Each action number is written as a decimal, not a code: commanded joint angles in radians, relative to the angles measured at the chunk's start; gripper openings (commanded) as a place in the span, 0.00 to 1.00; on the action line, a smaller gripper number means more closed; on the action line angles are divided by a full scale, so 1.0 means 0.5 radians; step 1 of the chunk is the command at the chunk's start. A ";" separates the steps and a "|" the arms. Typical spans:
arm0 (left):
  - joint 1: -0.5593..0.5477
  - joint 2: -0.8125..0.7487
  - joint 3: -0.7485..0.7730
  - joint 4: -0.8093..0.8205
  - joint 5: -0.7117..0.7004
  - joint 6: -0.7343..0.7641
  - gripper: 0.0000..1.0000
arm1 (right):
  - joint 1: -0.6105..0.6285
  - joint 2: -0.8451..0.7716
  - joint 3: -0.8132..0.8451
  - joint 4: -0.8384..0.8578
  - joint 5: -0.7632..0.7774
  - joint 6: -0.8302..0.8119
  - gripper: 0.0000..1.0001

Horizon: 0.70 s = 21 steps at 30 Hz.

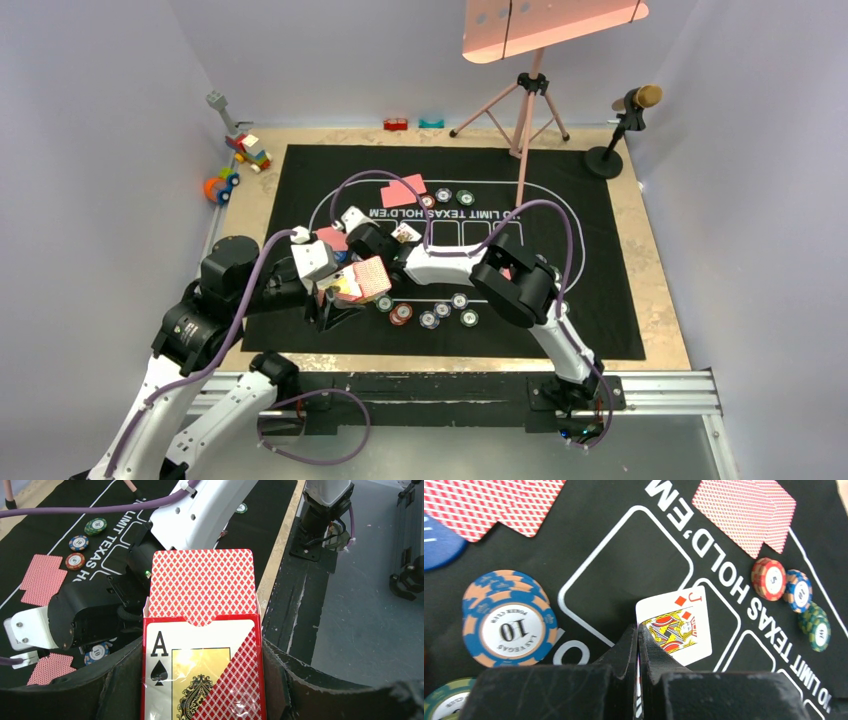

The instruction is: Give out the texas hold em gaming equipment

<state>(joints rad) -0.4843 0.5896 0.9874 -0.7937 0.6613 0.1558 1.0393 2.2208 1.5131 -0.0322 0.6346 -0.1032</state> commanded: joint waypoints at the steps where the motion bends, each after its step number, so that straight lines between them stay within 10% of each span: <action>1: 0.014 -0.001 0.067 0.114 0.024 -0.011 0.16 | -0.005 0.001 0.090 -0.063 -0.222 0.113 0.06; 9: 0.015 -0.009 0.065 0.113 0.017 0.002 0.16 | -0.066 -0.130 0.017 -0.107 -0.434 0.265 0.64; 21: 0.014 -0.004 0.012 0.120 0.025 0.009 0.18 | -0.288 -0.608 0.149 -0.604 -0.684 0.637 0.87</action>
<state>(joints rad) -0.4843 0.5896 0.9871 -0.7937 0.6594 0.1570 0.9504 2.0293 1.4761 -0.1841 0.3286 0.0902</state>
